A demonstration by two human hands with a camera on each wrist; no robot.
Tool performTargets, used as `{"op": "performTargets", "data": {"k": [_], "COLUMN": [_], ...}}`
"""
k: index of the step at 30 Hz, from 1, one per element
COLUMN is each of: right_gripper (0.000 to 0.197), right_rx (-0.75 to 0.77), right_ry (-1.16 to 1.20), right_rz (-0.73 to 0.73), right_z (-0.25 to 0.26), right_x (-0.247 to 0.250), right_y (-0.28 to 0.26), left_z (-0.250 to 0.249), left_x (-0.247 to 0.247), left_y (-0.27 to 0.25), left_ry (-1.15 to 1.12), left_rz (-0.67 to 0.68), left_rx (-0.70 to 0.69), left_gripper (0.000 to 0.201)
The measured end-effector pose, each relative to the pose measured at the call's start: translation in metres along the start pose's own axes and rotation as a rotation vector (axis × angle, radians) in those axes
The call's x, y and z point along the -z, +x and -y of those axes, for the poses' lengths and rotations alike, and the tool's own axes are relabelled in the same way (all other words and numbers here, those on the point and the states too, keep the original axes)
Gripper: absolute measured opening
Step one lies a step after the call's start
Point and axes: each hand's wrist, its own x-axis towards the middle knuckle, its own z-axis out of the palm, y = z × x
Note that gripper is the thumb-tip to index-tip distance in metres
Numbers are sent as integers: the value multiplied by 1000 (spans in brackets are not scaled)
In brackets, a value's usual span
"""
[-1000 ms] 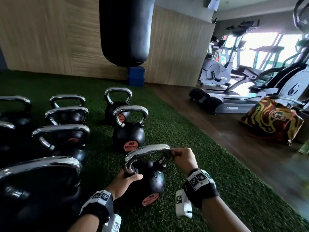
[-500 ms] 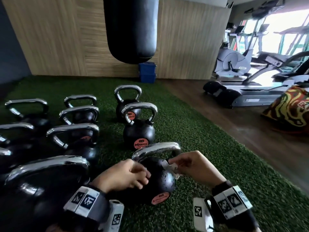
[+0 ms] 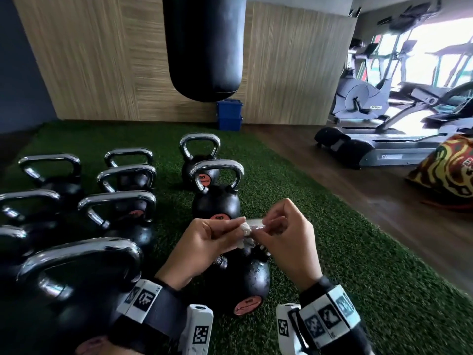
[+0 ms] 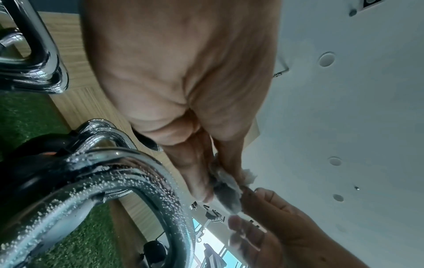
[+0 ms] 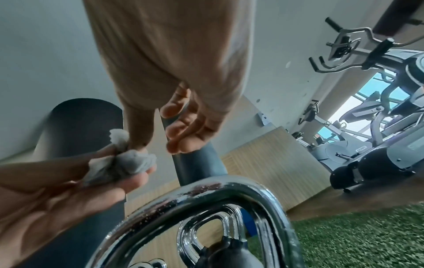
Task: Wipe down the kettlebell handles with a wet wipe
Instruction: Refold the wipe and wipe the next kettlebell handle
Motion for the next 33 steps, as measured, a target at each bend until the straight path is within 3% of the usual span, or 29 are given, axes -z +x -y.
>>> {"op": "performTargets", "data": {"k": [4,6,8,10,16,26,33], "right_gripper": [41,47,58,55,15,21,23], "right_rx": [-95,-307,-532,-627,-518,-466,-457], "right_ry": [15,23,163,356,206,45,19], "right_rz": [-2,-83,8,110,-30,-3,28], "right_z": [-30,-57,-84,-104,-140,-145,-143], "right_x": [4,7,-1,-16,-48,-48,-46], "right_y": [1,4,4,4,-6,-7,-7], "left_z": [-2,-2,-1,-1,0,4,30], "left_x": [9,5,-3,-13,-14,-1,40], "left_y": [4,9,17,27,31,20,-13], "left_ry": [361,503,628,759,943,920,656], "left_rz": [-106,-179,-225,-237,-215,-214,-488], "left_rx": [-230,-358,-444,-462,-426,-440,-273], "left_gripper": [28,27,24,22,19,14,27]}}
